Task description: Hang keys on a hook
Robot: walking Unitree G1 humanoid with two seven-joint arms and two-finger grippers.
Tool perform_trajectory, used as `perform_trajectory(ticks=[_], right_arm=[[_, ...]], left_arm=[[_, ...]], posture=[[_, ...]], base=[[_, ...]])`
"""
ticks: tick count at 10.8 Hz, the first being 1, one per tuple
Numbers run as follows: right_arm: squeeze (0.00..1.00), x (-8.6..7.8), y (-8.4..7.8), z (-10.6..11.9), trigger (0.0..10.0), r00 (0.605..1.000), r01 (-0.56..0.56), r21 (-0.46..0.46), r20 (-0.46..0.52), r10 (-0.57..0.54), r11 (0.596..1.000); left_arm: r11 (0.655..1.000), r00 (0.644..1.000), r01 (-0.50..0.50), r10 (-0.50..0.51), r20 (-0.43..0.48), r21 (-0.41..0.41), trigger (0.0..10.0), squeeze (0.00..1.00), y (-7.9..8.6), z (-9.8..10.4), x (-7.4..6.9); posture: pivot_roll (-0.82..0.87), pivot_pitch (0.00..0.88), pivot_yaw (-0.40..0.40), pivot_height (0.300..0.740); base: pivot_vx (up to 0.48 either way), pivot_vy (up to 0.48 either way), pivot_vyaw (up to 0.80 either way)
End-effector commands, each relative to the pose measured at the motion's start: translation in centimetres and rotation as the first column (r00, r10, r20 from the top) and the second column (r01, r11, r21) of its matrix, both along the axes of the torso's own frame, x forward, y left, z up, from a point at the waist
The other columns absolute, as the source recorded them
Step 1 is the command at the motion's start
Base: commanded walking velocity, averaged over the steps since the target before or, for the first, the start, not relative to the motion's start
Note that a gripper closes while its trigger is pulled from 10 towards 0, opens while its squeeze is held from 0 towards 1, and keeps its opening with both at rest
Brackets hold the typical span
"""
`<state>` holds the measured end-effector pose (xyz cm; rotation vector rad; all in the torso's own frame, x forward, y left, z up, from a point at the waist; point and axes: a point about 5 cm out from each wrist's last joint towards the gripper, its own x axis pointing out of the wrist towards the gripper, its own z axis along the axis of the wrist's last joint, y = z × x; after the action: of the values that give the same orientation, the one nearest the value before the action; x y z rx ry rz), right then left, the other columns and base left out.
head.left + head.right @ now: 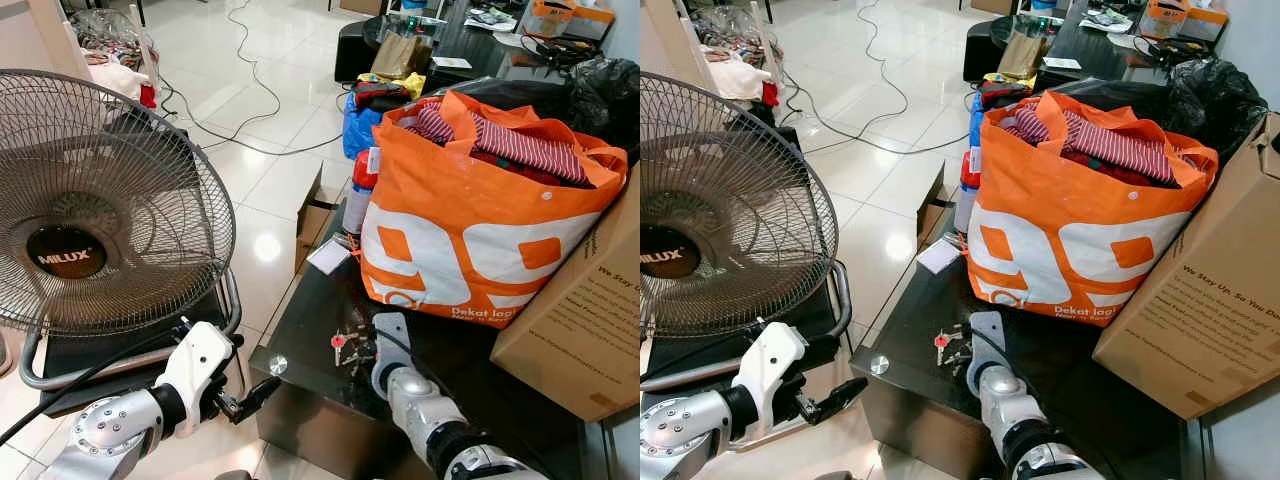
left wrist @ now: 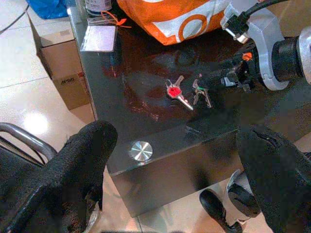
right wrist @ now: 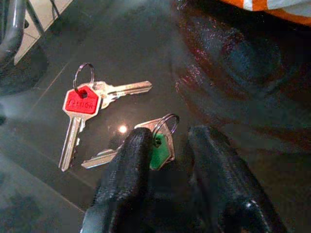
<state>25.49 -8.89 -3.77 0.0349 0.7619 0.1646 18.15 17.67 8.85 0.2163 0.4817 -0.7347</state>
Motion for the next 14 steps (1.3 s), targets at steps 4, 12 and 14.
perform_trajectory(ticks=[4, 12, 14], right_arm=[[0.0, 0.2, -0.1, 0.1, 0.0, 1.0, -0.027, -0.024, 0.007, 0.027, 0.999], [0.0, 0.8, -2.4, 0.5, 0.0, 0.999, 0.016, 0.003, 0.051, -0.016, 1.0], [0.0, 1.3, -3.7, 2.4, 0.0, 0.976, -0.035, 0.177, 0.219, -0.005, 0.984]], left_arm=[[1.0, 1.0, 0.009, -0.009, 0.011, 0.002, 10.0, 0.11, -0.1, 0.4, 0.1], [1.0, 1.0, 0.008, -0.008, 0.029, 0.001, 10.0, 0.11, -0.4, 0.2, 0.7], [1.0, 0.998, -0.017, 0.017, 0.065, -0.006, 10.0, 0.11, -0.5, 0.2, 1.4]], posture=[[0.1, 0.0, -0.068, 0.74], [0.1, 0.0, -0.076, 0.74], [0.1, 0.0, -0.085, 0.74]], base=[[0.0, 0.0, 0.0], [0.0, 0.0, 0.0], [0.0, 0.0, 0.0]])
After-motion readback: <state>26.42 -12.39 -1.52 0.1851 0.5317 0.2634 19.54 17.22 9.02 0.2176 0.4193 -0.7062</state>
